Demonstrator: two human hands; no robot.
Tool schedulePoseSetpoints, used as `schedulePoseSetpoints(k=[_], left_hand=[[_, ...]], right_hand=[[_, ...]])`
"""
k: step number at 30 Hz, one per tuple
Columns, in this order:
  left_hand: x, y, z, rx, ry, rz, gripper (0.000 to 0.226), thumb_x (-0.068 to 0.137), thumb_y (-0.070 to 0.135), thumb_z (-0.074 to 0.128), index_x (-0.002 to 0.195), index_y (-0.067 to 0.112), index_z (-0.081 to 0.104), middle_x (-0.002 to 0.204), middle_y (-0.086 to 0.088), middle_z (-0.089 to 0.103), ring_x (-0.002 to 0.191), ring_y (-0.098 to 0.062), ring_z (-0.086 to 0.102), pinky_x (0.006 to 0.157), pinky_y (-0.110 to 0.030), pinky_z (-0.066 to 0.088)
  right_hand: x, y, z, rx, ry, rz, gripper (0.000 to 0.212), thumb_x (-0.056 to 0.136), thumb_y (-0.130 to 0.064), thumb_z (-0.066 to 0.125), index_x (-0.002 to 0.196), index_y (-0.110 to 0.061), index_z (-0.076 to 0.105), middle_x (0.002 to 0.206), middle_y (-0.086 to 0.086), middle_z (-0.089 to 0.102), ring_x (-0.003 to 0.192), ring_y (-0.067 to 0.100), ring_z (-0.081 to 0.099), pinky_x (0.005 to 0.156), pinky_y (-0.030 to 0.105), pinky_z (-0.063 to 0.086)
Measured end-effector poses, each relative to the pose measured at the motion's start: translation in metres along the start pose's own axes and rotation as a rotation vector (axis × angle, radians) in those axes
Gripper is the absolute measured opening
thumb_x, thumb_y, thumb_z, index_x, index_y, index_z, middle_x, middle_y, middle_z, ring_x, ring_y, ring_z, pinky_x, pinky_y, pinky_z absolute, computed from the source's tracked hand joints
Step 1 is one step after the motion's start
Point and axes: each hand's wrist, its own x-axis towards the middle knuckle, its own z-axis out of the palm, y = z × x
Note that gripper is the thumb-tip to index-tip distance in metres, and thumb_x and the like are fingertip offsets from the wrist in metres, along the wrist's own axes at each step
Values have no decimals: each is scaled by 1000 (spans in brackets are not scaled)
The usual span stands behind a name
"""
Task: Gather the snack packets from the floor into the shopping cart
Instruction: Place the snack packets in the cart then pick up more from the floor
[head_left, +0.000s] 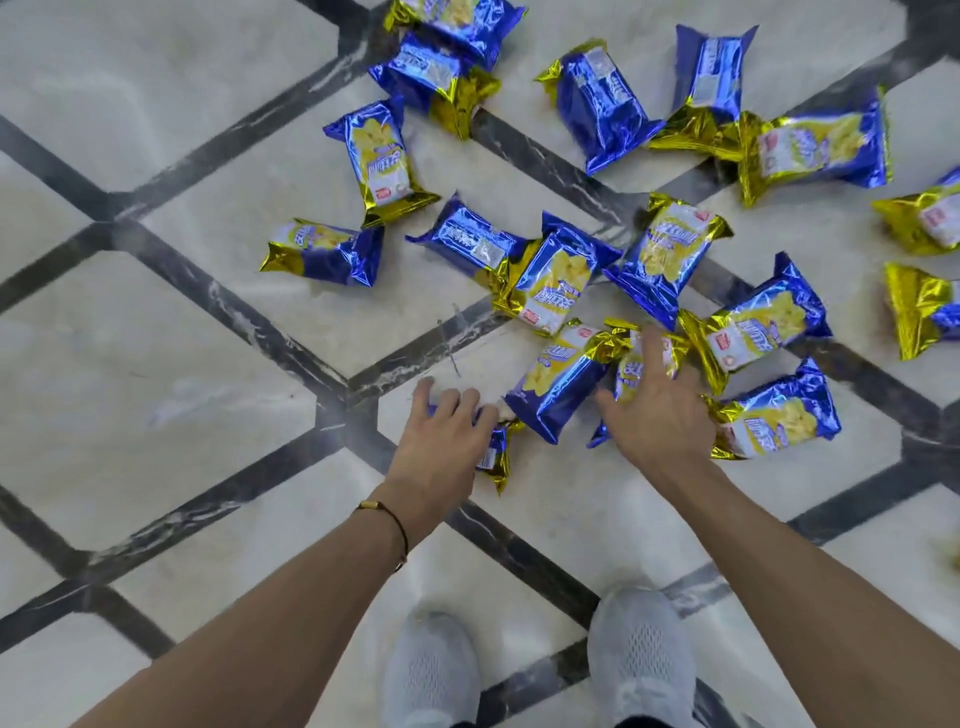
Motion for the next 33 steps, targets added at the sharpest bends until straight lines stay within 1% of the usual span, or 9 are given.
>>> schedulePoseSetpoints(k=[4, 7, 11, 14, 18, 22, 26, 29, 33], left_hand=[[-21, 2, -3, -86, -11, -139, 61, 63, 29, 80, 117, 15, 54, 112, -9, 54, 102, -33, 53, 104, -53, 34], [-45, 5, -16, -200, 49, -219, 52, 55, 26, 78, 98, 13, 54, 92, -9, 51, 79, -32, 51, 80, -45, 43], [-77, 7, -60, -329, 53, -327, 52, 59, 32, 79, 99, 14, 52, 93, -7, 49, 76, -31, 53, 61, -36, 37], [-92, 4, -120, -376, 74, -409, 50, 70, 34, 71, 111, 16, 49, 103, -5, 49, 88, -30, 54, 63, -35, 36], [-106, -3, -225, -408, 170, -508, 65, 70, 34, 71, 127, 15, 47, 110, -8, 53, 92, -33, 54, 74, -41, 48], [-125, -13, -333, -450, 338, -591, 70, 68, 38, 74, 128, 14, 47, 98, -7, 58, 84, -32, 55, 67, -41, 48], [-146, -31, -442, -589, 533, -620, 60, 70, 45, 71, 119, 18, 49, 99, -1, 61, 91, -30, 56, 70, -41, 50], [-171, -45, -523, -720, 653, -644, 57, 73, 47, 66, 123, 25, 48, 103, 5, 60, 98, -24, 54, 76, -43, 51], [-212, -58, -626, -813, 819, -690, 50, 73, 49, 67, 113, 29, 46, 97, 10, 57, 94, -21, 52, 71, -40, 48]], right_hand=[[-7, -4, -5, 31, 14, 6, 75, 86, -40, 66, 145, -38, 20, 126, 26, 45, 98, 46, 57, 66, 39, 40], [-27, -6, -19, 33, 36, -6, 60, 89, -44, 60, 139, -35, 29, 132, 24, 42, 92, 45, 59, 65, 38, 39], [-68, -13, -64, 16, 50, -51, 58, 87, -41, 60, 138, -35, 32, 122, 18, 44, 92, 45, 57, 64, 39, 39], [-104, -32, -113, -14, 81, -114, 66, 84, -37, 60, 142, -35, 29, 117, 16, 42, 84, 41, 56, 59, 38, 41], [-156, -80, -196, 19, 170, -185, 66, 84, -39, 57, 144, -37, 29, 107, 8, 37, 80, 36, 53, 56, 37, 43], [-193, -127, -290, 45, 288, -223, 68, 88, -42, 57, 147, -38, 25, 101, 2, 32, 82, 34, 51, 56, 34, 34], [-214, -169, -383, 65, 403, -286, 68, 89, -43, 58, 148, -38, 24, 104, 4, 36, 86, 34, 52, 57, 35, 35], [-236, -198, -454, 63, 476, -323, 69, 88, -40, 59, 147, -37, 26, 104, 5, 37, 83, 34, 52, 54, 34, 34], [-276, -230, -551, 77, 563, -368, 68, 88, -42, 57, 147, -38, 25, 105, 4, 37, 80, 32, 52, 52, 33, 37]])
